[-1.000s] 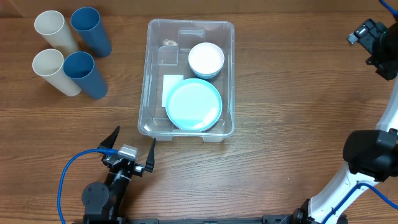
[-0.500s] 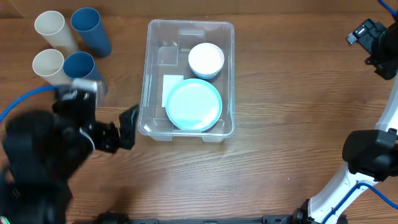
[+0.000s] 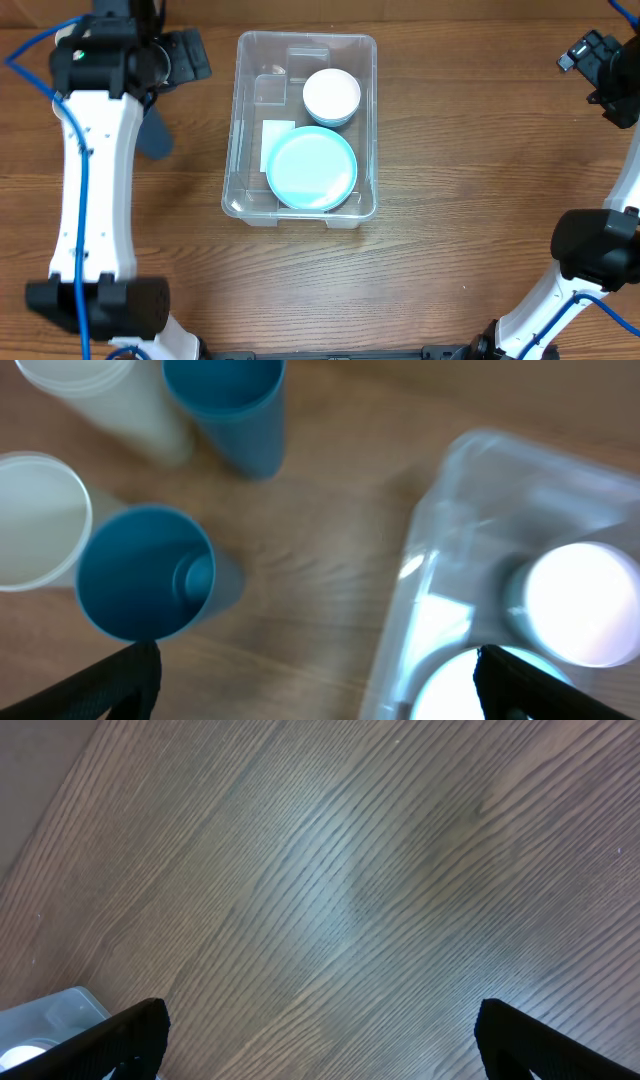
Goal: Pack container
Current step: 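Reach the left gripper to the front dark-blue cup and grasp it, then carry the dark-blue cup into the bin's back-left corner and release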
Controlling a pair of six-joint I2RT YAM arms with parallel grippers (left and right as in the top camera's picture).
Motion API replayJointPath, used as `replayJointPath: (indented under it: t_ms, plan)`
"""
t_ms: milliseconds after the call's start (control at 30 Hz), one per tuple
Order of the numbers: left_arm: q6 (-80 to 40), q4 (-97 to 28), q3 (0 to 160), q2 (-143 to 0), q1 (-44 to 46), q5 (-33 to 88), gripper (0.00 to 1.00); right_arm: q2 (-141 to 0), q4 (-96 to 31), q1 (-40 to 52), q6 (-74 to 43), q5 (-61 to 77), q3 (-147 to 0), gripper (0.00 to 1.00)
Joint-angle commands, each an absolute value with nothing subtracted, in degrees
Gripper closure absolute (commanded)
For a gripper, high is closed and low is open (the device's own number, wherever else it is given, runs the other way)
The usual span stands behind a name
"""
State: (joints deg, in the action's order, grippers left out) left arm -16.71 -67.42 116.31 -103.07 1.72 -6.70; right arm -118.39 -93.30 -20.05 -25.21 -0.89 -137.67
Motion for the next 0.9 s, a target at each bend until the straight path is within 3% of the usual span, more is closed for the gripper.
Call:
replayJointPath:
  t_ms: [0,433,533,567,600,867]
  plan:
    - [-18.2,-69.3,116.8,-107.5,0.0,-12.2,0.00,-117.7,-93.2,-19.9,-25.1,-1.4,-138.8,0.00]
    - [-13.7,-66.9,116.4,-120.4,-4.5,-12.0,0.03,-117.7,-93.2,-19.9,-25.1,-1.4,-138.8,0.00]
    - [-13.7,-67.7,116.4,-123.0,-4.5,-10.3,0.67,-117.7,-93.2,-19.9,-25.1,-1.4,-138.8,0.00]
    - [-13.7,-67.8,116.5,-123.1,-4.5,-8.6,0.85,-117.7,-93.2,-19.9,-25.1,-1.4,-138.8,0.00]
    - [-13.7,-67.9,116.5,-122.9,-4.5,-7.3,0.95,-117.7,-93.2,-19.9,-25.1,-1.4,-138.8,0.00]
    - [-13.7,-75.9,121.6,-114.8,-1.4,-5.4,0.96,-117.7,-93.2,-19.9,-25.1,-1.4,-138.8,0.00]
